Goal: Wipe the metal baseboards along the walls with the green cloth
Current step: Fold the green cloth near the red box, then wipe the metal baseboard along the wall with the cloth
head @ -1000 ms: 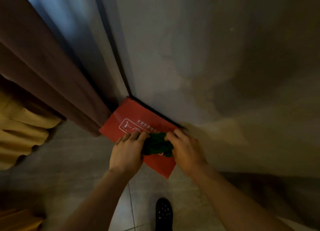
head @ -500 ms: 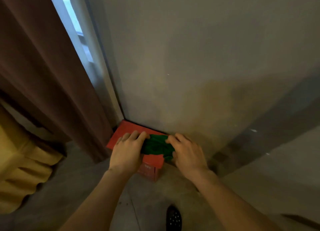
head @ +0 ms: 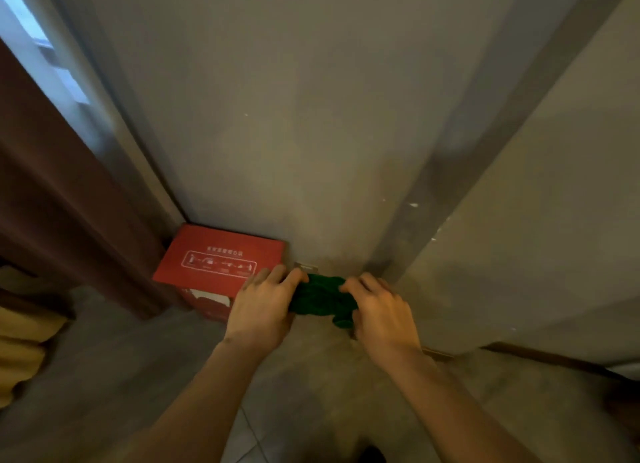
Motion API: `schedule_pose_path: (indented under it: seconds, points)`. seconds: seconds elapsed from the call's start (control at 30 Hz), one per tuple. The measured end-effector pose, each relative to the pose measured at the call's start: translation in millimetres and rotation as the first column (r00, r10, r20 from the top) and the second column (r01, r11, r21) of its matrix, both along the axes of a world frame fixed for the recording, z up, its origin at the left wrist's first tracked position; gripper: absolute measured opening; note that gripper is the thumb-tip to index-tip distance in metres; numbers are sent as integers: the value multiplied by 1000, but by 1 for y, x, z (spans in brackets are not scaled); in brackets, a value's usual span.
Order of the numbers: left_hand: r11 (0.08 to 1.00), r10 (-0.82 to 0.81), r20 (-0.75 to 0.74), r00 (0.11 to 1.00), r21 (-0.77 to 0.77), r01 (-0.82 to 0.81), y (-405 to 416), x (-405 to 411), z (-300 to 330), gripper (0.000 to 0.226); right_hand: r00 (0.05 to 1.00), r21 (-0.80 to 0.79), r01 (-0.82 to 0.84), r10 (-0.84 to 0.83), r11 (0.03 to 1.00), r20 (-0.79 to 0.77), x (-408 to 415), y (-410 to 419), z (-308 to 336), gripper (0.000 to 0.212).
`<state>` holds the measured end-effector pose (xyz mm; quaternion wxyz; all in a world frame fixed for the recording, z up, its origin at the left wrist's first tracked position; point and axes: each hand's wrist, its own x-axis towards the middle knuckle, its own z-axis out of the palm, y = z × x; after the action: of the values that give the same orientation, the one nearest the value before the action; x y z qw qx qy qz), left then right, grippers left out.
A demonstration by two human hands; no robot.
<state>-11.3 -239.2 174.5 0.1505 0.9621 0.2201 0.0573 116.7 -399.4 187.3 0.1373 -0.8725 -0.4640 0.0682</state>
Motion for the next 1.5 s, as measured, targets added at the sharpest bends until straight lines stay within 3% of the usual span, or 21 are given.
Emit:
schedule_pose_path:
  seconds: [0.3,0.57,0.67,0.83,0.9,1.0,1.17,1.23,1.33,1.43,1.5]
  points:
    - [981,-20,-97,995,-193,1,-54,54,-89,49,975,24,100,-93,995,-203,46,-55,-94,40]
    - [877,153,-79,985,-449,-173,-77,93,-193,52,909,99,176,-123,979,-398,80,-68,-205,56]
    - [790,236,-122,964,-554,-263,-79,99,-239,51,867,108,224,-147,969,-477,76,-64,-255,62]
    - [613,385,-164,908,-690,-385,-71,119,-324,43,759,73,329,-218,941,-613,65,-37,-338,100]
    - [546,427,-178,887,-730,-410,-69,124,-360,43,724,77,403,-266,912,-637,59,-25,-373,105]
    - [405,459,-241,855,-800,-443,-71,133,-411,48,720,68,487,-356,871,-596,56,-18,-430,93]
    - [374,364,-188,912,-867,-328,-55,139,-504,49,768,147,501,-359,853,-530,66,-12,-533,76]
    - [453,291,-123,949,-856,-250,-43,138,-546,42,805,149,461,-341,875,-486,77,-10,-572,69]
    - [657,198,-79,977,-729,-192,-21,134,-612,50,890,154,342,-267,927,-370,98,-9,-630,63]
    - [892,124,-192,974,-408,-194,0,132,-688,75,963,113,203,-177,973,-203,118,0,-684,64]
    - [968,82,-257,963,-210,-138,10,131,-738,90,989,85,115,-106,990,-104,128,12,-717,65]
